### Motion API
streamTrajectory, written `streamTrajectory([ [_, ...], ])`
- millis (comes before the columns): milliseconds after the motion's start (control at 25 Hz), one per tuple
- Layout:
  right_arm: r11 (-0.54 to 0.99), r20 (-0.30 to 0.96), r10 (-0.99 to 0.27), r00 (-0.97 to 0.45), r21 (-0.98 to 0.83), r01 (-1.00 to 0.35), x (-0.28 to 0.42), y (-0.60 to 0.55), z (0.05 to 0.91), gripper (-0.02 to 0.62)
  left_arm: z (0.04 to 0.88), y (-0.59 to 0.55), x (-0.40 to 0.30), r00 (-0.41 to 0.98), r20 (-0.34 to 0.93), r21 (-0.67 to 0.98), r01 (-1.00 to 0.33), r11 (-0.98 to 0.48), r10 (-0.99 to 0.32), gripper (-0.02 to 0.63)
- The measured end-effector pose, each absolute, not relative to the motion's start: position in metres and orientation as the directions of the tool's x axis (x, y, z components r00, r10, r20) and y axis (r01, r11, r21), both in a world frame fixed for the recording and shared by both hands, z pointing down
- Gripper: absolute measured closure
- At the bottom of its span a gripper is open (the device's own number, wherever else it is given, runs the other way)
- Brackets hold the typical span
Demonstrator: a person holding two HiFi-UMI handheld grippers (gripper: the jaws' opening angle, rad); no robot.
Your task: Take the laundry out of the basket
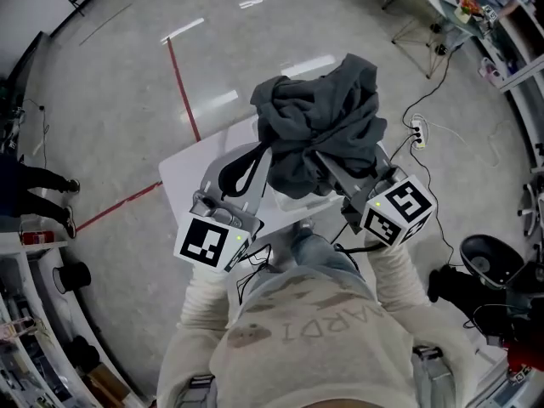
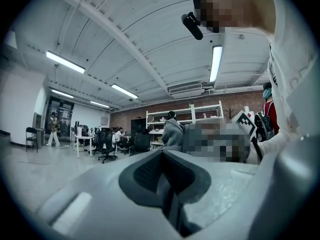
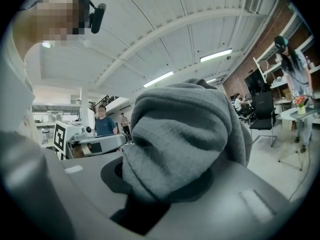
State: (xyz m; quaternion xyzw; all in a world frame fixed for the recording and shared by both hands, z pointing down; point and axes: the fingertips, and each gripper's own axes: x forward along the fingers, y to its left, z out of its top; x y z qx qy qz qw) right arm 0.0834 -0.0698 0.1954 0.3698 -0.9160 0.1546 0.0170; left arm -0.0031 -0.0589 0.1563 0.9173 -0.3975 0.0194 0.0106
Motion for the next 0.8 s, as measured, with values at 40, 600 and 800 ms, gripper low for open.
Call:
streamTrajectory([
  [40,0.678,0.136,-0.678,-0.722,-0.263,-0.686,0.085,-0.067,0.189,0.426,0.151,-0.055,-0.001,0.685,0.042,-0.006,-0.727,-0.686,-0.727,0.606],
  [600,0.654,0.083,-0.738,-0.670,-0.155,-0.740,0.086,-0.047,0.150,0.423,0.122,-0.036,-0.009,0.701,0.009,-0.023,-0.712,-0.701,-0.713,0.606],
  [800,0.657,0.049,-0.745,-0.666,-0.124,-0.744,0.084,-0.038,0.139,0.423,0.122,-0.026,-0.011,0.708,0.006,-0.026,-0.706,-0.707,-0.707,0.606],
])
